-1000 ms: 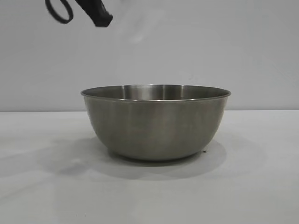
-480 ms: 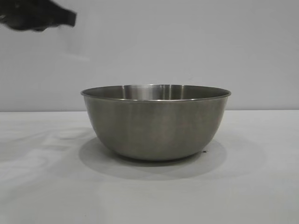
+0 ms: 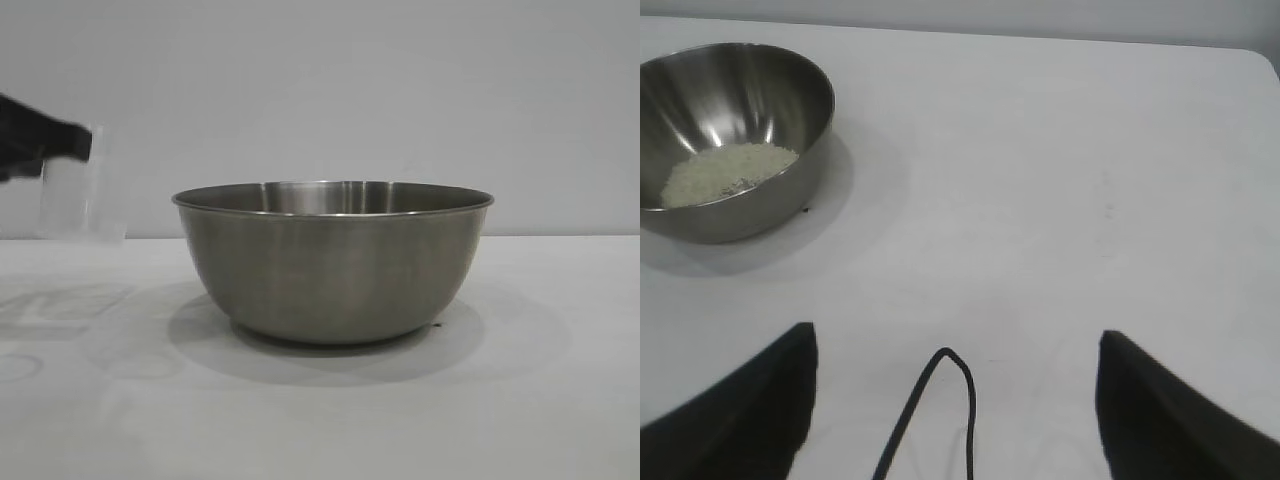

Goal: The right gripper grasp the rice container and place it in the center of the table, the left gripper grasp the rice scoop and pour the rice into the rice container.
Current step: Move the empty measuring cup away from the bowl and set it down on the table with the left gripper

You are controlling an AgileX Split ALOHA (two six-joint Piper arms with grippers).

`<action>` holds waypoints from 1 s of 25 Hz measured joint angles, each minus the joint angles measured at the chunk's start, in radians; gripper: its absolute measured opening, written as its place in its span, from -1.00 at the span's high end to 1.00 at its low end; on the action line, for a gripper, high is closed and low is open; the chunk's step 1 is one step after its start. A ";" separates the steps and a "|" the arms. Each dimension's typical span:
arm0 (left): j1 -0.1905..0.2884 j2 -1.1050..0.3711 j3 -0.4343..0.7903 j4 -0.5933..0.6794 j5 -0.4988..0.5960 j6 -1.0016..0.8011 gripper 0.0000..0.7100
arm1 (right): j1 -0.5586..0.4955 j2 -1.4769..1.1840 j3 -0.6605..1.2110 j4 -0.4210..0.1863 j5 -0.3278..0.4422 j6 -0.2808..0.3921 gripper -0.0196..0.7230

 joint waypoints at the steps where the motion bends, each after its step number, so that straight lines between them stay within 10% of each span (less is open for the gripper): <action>1: 0.000 0.019 0.000 0.000 0.000 -0.009 1.00 | 0.000 0.000 0.000 0.000 0.000 0.000 -0.39; 13: 0.000 0.153 -0.040 -0.025 -0.028 -0.110 1.00 | 0.000 0.000 0.000 0.000 0.000 0.000 -0.39; 20: 0.000 0.155 -0.033 0.004 -0.019 -0.110 0.18 | 0.000 0.000 0.000 0.000 0.000 0.000 -0.39; 25: 0.000 0.151 0.004 0.059 -0.018 -0.110 0.04 | 0.000 0.000 0.000 0.000 0.000 0.000 -0.39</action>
